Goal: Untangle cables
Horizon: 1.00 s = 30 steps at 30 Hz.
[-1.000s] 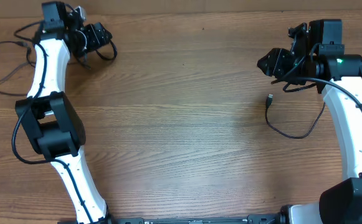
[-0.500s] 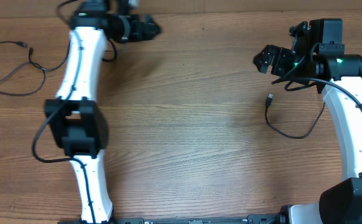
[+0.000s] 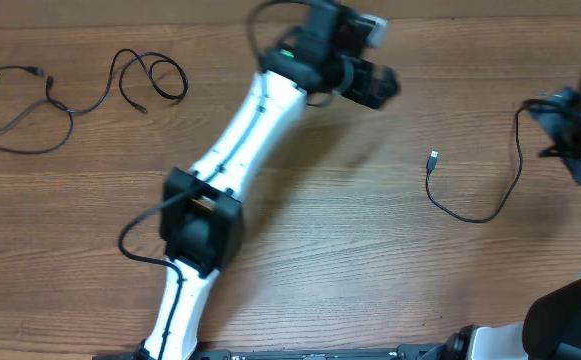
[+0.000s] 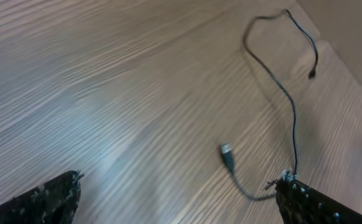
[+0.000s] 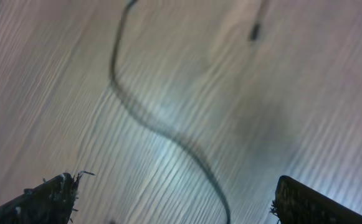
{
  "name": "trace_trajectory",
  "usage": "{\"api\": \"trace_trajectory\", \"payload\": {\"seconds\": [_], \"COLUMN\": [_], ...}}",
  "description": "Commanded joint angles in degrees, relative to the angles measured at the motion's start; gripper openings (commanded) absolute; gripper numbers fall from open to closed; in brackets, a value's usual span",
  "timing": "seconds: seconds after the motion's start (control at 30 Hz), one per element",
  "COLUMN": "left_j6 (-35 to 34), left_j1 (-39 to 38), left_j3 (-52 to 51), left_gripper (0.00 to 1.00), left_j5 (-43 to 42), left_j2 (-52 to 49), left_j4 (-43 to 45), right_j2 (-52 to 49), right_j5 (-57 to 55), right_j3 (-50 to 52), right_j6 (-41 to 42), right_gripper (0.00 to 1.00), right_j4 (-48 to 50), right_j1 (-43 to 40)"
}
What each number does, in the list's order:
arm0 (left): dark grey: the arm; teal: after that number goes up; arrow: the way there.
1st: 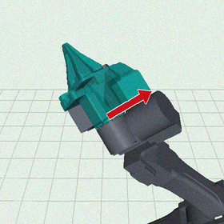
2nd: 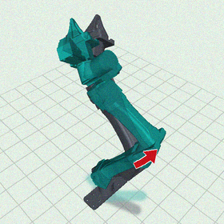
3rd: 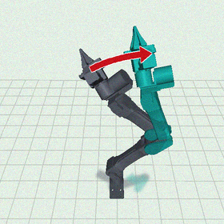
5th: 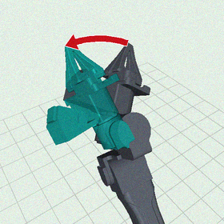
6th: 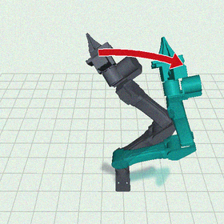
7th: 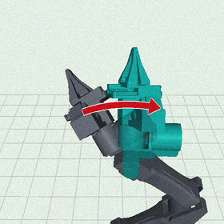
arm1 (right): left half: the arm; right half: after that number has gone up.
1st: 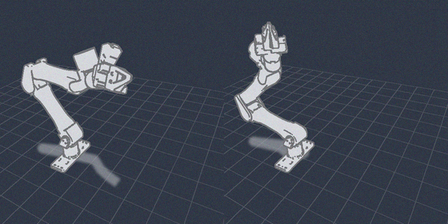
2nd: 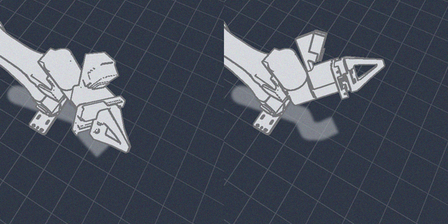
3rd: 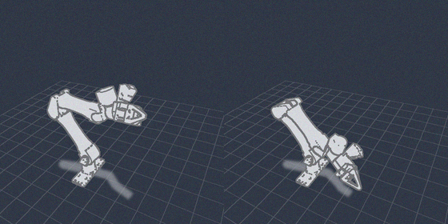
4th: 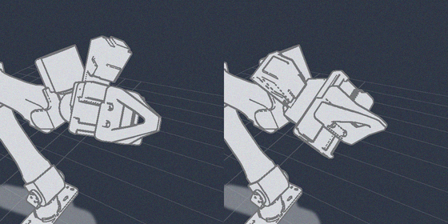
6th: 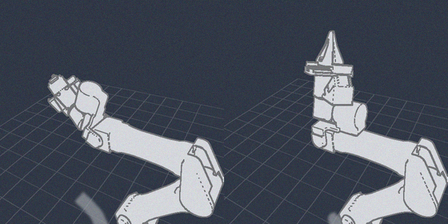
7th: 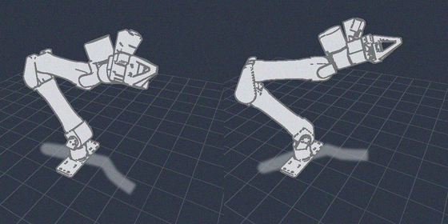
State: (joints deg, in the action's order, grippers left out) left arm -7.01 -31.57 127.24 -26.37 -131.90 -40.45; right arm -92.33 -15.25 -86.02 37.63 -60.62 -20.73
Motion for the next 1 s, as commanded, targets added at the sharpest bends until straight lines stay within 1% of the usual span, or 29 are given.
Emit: {"api": "trace_trajectory", "payload": {"seconds": [0.0, 0.07, 0.1, 0.17, 0.27, 0.37, 0.43, 0.53, 0.57, 0.67, 0.7, 0.8, 0.9, 0.97], "left_j6": [0.9, 0.8, 0.8, 0.7, 0.2, -0.7, -0.7, -0.7, -0.7, -0.8, -0.9, -0.9, -0.9, -0.9], "left_j1": [-5.5, -7.7, -8.4, -9.0, -8.7, -7.6, -6.6, -4.7, -4.1, -1.8, -0.9, 1.7, 4.8, 7.0], "left_j3": [1.1, 1.1, 1.1, 1.1, 1.2, 1.2, 1.2, 1.2, 1.2, 1.2, 1.2, 1.2, 1.2, 1.2], "left_gripper": [1.00, 1.00, 1.00, 1.00, 0.99, 1.00, 1.00, 0.99, 1.00, 1.00, 0.99, 1.00, 1.00, 1.00], "left_j5": [14.4, 23.8, 27.5, 32.5, 32.7, 32.8, 32.8, 32.8, 32.8, 32.8, 32.8, 32.8, 32.8, 32.8], "left_j2": [1.5, 1.5, 1.5, 1.6, 1.9, 3.5, 4.9, 7.2, 7.8, 10.3, 11.2, 14.1, 17.5, 20.0], "left_j4": [1.3, 1.1, 1.0, 0.9, 0.1, -1.9, -3.0, -4.2, -4.7, -7.3, -8.3, -10.9, -12.9, -13.8], "right_j2": [-0.3, -1.2, -1.8, -3.6, -7.6, -12.2, -14.5, -17.0, -17.9, -20.1, -20.8, -23.1, -24.9, -25.5], "right_j5": [6.0, 8.0, 8.0, 8.0, 8.0, 8.2, 11.0, 18.1, 18.4, 17.9, 17.9, 18.0, 18.7, 20.4], "right_j3": [0.2, 0.4, 0.6, 1.4, 2.6, 3.1, 3.1, 3.1, 3.1, 3.1, 3.1, 3.1, 3.1, 3.1], "right_j6": [-0.9, -7.2, -8.8, -13.0, -17.4, -18.6, -21.9, -27.4, -27.7, -27.7, -27.7, -27.7, -27.7, -27.7], "right_gripper": [1.00, 1.00, 1.00, 1.00, 1.00, 1.00, 0.98, 0.91, 0.89, 0.87, 0.84, 0.72, 0.54, 0.40], "right_j4": [1.4, 2.4, 2.9, 4.4, 7.0, 9.3, 10.7, 12.6, 13.3, 14.3, 14.5, 15.2, 15.3, 15.2], "right_j1": [-3.7, -4.3, -4.4, -4.4, -4.4, -4.5, -4.5, -4.5, -4.4, -4.4, -4.4, -4.4, -4.3, -4.3]}}
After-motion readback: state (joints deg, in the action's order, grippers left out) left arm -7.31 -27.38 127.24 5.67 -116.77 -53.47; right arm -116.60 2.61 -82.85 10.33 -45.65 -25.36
